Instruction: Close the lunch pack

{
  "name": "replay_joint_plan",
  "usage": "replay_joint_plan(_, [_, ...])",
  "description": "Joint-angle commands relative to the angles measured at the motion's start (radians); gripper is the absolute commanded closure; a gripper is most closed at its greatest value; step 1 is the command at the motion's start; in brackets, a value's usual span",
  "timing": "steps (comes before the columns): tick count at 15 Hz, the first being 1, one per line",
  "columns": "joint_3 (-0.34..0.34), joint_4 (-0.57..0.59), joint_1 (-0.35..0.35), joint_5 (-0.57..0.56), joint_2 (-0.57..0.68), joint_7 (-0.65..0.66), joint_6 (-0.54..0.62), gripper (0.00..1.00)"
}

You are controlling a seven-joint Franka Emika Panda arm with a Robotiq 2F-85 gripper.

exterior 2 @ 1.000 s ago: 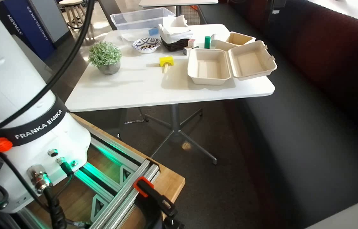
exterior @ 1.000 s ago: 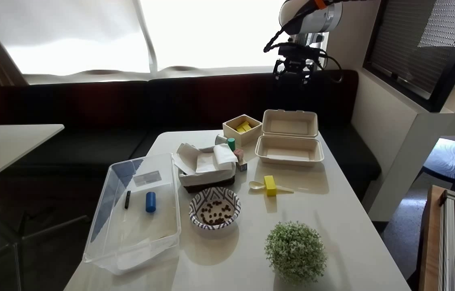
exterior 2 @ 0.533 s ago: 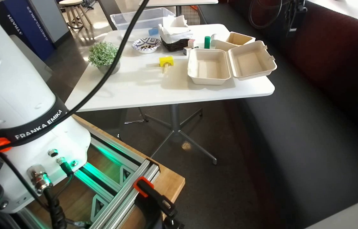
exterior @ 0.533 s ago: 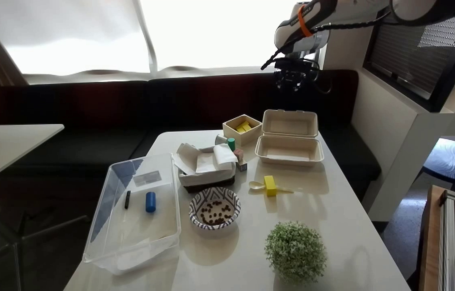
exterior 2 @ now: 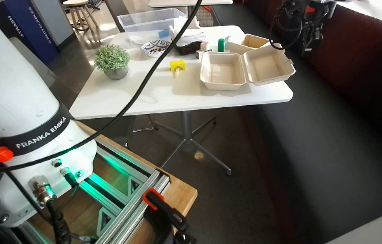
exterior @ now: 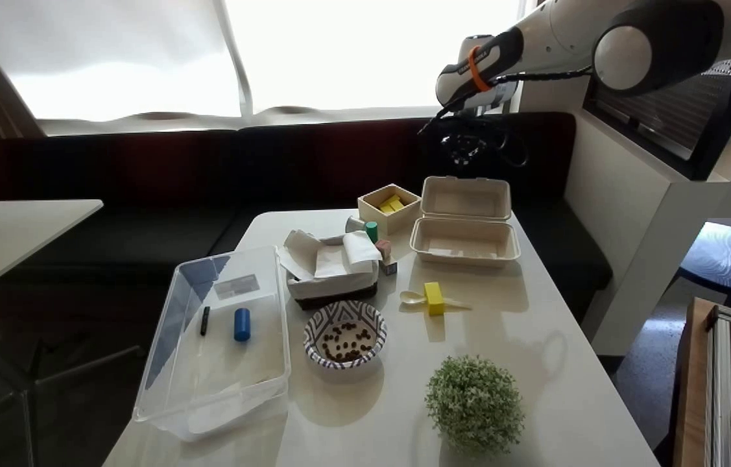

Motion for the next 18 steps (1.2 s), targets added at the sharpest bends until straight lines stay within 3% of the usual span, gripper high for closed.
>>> replay_joint_plan(1, [0.019,0.111,-0.026,-0.009,0.058,0.0,-0.175,1.0])
replay_joint_plan(8, [0.044,0.249,-0.061,0.0,0.095,-0.01,-0.532,1.0])
replay_joint_plan(18, [0.104,0.392,-0.114,0.042,0.133,-0.017,-0.777,1.0])
